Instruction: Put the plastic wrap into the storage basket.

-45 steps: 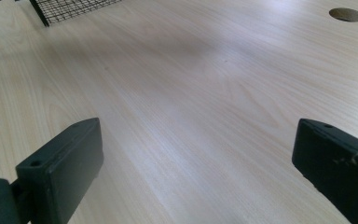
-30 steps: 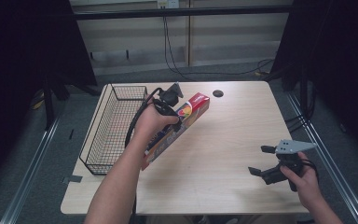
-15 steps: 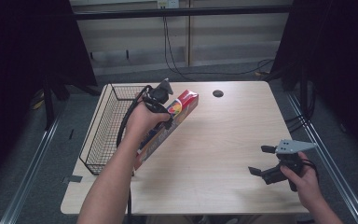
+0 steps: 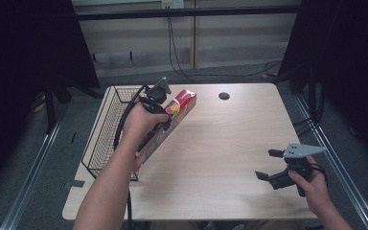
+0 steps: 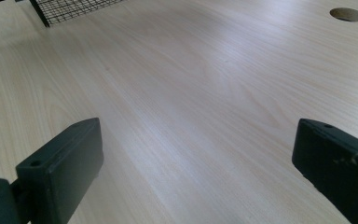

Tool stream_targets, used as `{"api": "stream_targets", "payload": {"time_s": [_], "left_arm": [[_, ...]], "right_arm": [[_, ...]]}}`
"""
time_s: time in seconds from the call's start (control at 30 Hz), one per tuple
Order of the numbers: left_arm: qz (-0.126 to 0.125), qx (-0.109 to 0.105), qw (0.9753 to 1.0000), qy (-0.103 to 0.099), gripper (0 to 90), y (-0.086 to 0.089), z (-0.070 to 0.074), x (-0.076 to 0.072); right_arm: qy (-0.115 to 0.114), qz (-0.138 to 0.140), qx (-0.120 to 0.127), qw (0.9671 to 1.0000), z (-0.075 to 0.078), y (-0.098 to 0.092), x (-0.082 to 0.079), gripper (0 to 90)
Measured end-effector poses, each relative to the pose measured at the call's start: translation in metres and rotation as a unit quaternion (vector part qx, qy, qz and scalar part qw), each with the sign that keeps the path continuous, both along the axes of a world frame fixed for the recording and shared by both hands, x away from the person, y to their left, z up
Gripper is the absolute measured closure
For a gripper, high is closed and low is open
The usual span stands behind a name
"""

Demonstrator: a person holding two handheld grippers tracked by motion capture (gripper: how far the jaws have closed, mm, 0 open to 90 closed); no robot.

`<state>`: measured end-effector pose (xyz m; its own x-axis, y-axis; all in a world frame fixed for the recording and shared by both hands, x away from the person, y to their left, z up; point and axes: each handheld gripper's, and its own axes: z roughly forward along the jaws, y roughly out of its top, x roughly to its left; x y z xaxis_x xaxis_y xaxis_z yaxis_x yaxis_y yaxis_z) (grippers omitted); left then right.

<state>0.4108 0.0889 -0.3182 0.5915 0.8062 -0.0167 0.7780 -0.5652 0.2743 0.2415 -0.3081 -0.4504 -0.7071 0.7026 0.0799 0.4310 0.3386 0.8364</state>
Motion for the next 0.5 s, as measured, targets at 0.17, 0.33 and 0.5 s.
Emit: {"api": "stream_targets", "payload": {"time_s": [0.17,0.33,0.5], "left_arm": [[0.011,-0.002,0.9999,-0.001,44.4,0.005,0.005,0.0],[0.019,-0.002,0.9998,-0.002,44.3,0.013,0.008,-0.001],[0.027,0.0,0.9996,-0.003,44.2,0.018,0.012,-0.002]], "right_arm": [[-0.001,-0.001,0.0,1.0,0.0,0.0,0.0,1.6],[-0.001,-0.001,0.001,1.0,0.0,0.0,0.0,1.6],[-0.001,-0.001,0.0,1.0,0.0,0.0,0.0,1.6]]}}
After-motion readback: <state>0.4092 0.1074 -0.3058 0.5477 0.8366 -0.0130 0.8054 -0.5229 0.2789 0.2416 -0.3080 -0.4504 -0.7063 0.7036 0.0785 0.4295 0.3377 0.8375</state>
